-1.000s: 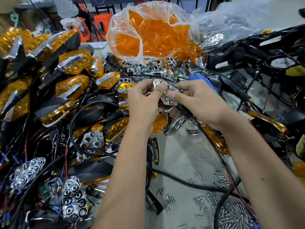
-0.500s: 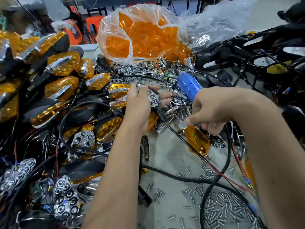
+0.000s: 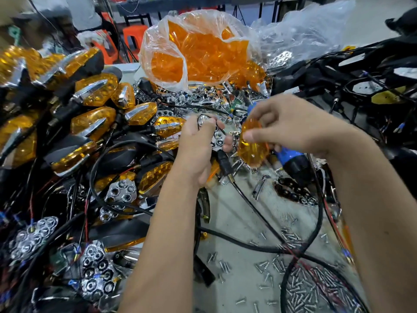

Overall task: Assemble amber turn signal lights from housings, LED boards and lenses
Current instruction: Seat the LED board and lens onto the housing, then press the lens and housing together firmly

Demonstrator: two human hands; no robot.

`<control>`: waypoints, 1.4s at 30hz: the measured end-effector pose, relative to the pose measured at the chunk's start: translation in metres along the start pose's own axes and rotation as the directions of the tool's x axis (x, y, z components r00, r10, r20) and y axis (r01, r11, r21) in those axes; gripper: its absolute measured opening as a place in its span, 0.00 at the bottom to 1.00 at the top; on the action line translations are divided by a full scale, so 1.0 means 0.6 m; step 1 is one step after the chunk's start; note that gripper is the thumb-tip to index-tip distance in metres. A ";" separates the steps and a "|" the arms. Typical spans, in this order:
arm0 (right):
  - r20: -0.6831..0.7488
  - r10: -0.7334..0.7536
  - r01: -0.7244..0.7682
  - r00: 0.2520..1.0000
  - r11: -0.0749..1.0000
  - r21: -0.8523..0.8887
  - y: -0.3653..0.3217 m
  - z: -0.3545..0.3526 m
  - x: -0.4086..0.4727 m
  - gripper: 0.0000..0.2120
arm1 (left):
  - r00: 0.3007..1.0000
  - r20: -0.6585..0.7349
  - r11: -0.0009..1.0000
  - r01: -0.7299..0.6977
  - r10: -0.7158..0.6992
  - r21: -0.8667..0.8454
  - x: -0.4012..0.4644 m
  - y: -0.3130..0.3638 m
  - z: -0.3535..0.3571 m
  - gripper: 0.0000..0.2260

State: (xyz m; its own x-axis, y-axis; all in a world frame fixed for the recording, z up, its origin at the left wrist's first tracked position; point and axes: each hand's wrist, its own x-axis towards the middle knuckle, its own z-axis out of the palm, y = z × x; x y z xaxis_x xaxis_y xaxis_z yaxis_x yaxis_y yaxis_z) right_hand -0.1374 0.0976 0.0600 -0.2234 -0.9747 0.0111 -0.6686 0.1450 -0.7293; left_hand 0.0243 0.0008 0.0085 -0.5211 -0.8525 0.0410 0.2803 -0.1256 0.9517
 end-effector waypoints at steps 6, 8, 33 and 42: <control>-0.168 -0.124 0.204 0.978 0.741 0.640 0.000 0.044 0.020 0.13 | 1.000 -0.001 1.000 0.003 -0.003 0.007 0.010 -0.008 -0.011 0.05; -0.172 -0.117 0.200 0.978 0.758 0.621 0.002 0.057 0.022 0.16 | 1.000 -0.013 1.000 0.017 -0.017 0.011 0.013 -0.011 -0.013 0.06; -0.254 -0.085 0.213 0.963 0.821 0.531 0.012 0.090 0.025 0.28 | 0.981 -0.055 0.978 0.180 -0.186 -0.110 0.005 -0.001 -0.004 0.05; -0.421 -0.099 0.238 0.901 0.926 0.293 0.002 0.110 0.032 0.12 | 0.948 -0.001 0.936 0.315 -0.319 -0.160 0.000 0.009 0.001 0.23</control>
State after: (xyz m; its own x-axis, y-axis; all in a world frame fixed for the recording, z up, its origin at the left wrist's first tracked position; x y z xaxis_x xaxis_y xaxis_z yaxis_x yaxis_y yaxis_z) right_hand -0.0955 0.0676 0.0143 -0.4343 -0.8212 0.3702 -0.4643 -0.1481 -0.8732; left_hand 0.0255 0.0006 0.0139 -0.5825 -0.7683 -0.2653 0.2267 -0.4671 0.8547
